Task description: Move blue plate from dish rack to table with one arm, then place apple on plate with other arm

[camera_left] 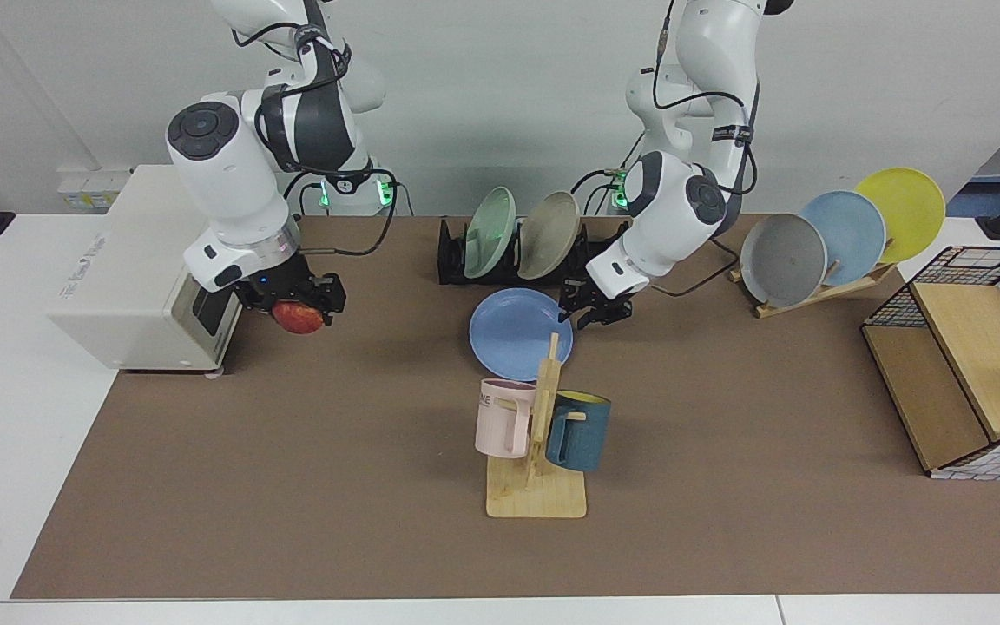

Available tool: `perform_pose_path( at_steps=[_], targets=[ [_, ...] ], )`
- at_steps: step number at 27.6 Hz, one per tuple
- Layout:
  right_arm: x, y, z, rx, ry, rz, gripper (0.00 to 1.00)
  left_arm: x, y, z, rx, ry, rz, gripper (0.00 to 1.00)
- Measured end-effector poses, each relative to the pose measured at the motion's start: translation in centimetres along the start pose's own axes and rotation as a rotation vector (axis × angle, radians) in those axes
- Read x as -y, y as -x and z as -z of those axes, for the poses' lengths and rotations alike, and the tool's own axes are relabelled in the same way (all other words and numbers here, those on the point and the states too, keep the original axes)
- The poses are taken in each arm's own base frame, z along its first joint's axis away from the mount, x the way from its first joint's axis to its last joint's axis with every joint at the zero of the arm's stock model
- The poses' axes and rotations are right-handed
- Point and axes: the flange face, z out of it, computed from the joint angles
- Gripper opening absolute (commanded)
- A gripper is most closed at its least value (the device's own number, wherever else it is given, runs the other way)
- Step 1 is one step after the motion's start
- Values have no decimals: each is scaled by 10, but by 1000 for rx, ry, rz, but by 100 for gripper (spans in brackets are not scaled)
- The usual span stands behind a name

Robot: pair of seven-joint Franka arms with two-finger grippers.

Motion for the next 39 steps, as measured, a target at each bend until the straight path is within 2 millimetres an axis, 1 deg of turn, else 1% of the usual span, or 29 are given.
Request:
perform_pose_path(
  at_steps=[4,7,10,12,14,15,19,21,24,27,31,34,39],
  targets=[
    [33,5,-7,-10,-4,-4,0,15,14,65,27,-97,0,56],
    [64,12,-12,-14,-7,-20,0,17,25,97,42,-153,0,58],
    [105,24,-20,-15,-10,-59,0,18,32,121,51,-206,4,76],
    [134,34,-28,-11,-9,-81,0,17,35,135,52,-222,9,83],
    [158,43,-36,-5,-7,-97,0,17,36,149,43,-229,15,94],
    [168,46,-40,-2,-6,-105,0,18,36,156,35,-233,19,98],
    [194,54,-55,5,0,-143,0,25,37,186,2,-260,34,99],
    [206,57,-60,8,2,-162,0,26,38,195,-9,-264,39,99],
    [230,64,-68,12,6,-194,0,27,39,203,-20,-266,42,100],
    [255,72,-80,12,8,-223,0,27,38,204,-23,-266,43,100],
    [278,80,-99,9,6,-239,0,29,38,204,-21,-265,45,100],
    [286,80,-111,-3,-4,-243,0,34,38,204,-19,-264,55,100],
    [288,77,-127,-3,-1,-245,0,41,38,205,-20,-263,68,100]
  ],
)
